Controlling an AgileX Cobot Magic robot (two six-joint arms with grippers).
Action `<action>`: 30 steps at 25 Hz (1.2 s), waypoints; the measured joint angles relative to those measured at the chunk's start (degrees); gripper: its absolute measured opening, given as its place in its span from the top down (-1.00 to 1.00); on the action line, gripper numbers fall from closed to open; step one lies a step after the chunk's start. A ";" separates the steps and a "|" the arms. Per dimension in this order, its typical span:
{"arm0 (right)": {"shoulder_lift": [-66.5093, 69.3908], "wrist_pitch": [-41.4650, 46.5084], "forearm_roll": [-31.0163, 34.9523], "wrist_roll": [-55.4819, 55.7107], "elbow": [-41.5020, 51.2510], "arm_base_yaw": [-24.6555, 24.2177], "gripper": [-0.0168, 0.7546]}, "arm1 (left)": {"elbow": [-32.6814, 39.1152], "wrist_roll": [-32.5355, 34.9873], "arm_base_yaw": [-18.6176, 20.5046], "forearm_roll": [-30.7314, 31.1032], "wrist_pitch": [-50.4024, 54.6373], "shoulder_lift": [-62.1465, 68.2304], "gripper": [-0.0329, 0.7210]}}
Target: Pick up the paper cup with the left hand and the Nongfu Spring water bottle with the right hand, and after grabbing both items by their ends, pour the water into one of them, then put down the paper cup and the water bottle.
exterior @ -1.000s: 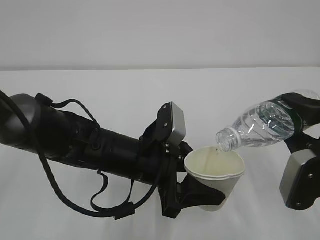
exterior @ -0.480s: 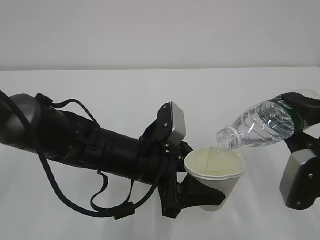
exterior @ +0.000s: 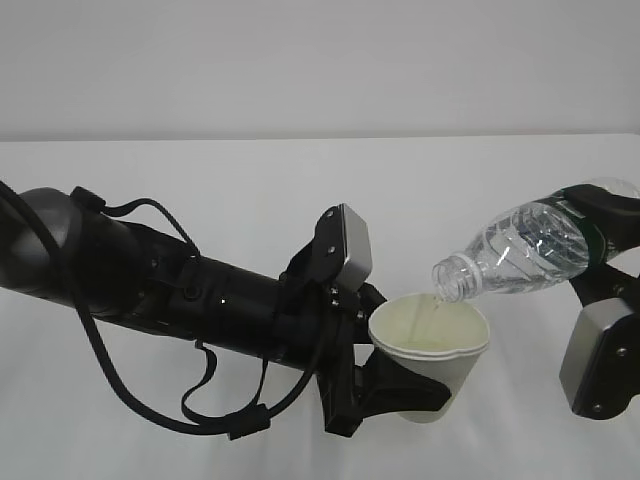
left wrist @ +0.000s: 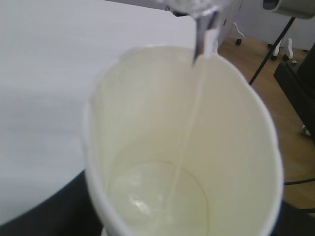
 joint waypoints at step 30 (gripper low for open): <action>0.00 -1.28 0.00 -0.69 0.00 0.00 -0.15 | 0.00 0.00 0.00 0.47 0.00 0.00 -0.29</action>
